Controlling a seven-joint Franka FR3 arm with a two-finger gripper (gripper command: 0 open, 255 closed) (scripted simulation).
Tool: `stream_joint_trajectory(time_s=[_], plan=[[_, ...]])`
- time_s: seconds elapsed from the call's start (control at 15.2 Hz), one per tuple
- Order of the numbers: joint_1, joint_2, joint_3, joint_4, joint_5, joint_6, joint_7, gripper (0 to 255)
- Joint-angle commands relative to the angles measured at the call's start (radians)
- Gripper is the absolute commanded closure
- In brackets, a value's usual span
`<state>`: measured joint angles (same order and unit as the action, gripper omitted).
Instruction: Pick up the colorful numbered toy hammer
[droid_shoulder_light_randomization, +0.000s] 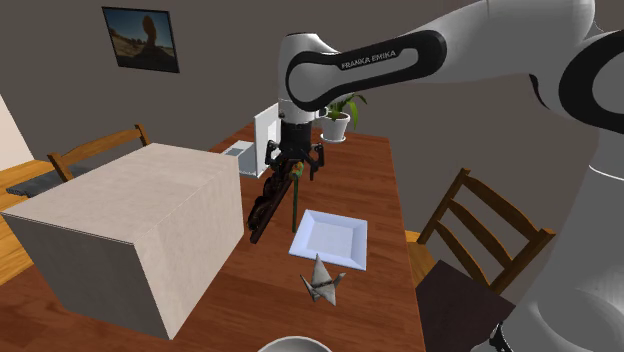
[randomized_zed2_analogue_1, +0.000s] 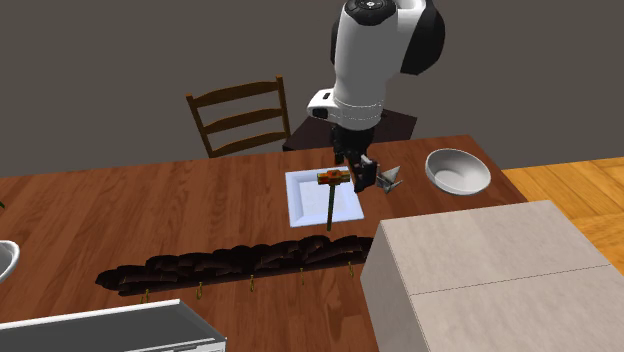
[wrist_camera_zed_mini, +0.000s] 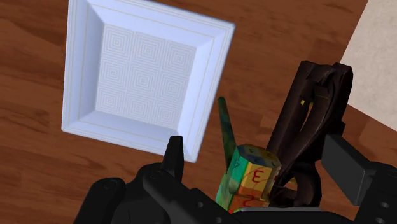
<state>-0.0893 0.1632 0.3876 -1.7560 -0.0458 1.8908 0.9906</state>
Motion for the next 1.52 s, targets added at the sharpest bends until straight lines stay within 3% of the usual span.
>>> stream_joint_trajectory(time_s=[0.0, 0.07, 0.66, 1.45], plan=[[0.001, 0.003, 0.000, -0.004, -0.001, 0.007, 0.001, 0], [0.001, 0.004, 0.000, -0.004, -0.002, 0.008, 0.002, 255], [0.001, 0.003, 0.000, -0.004, -0.001, 0.007, 0.001, 255], [0.003, -0.009, 0.003, 0.143, 0.005, -0.151, -0.002, 255]])
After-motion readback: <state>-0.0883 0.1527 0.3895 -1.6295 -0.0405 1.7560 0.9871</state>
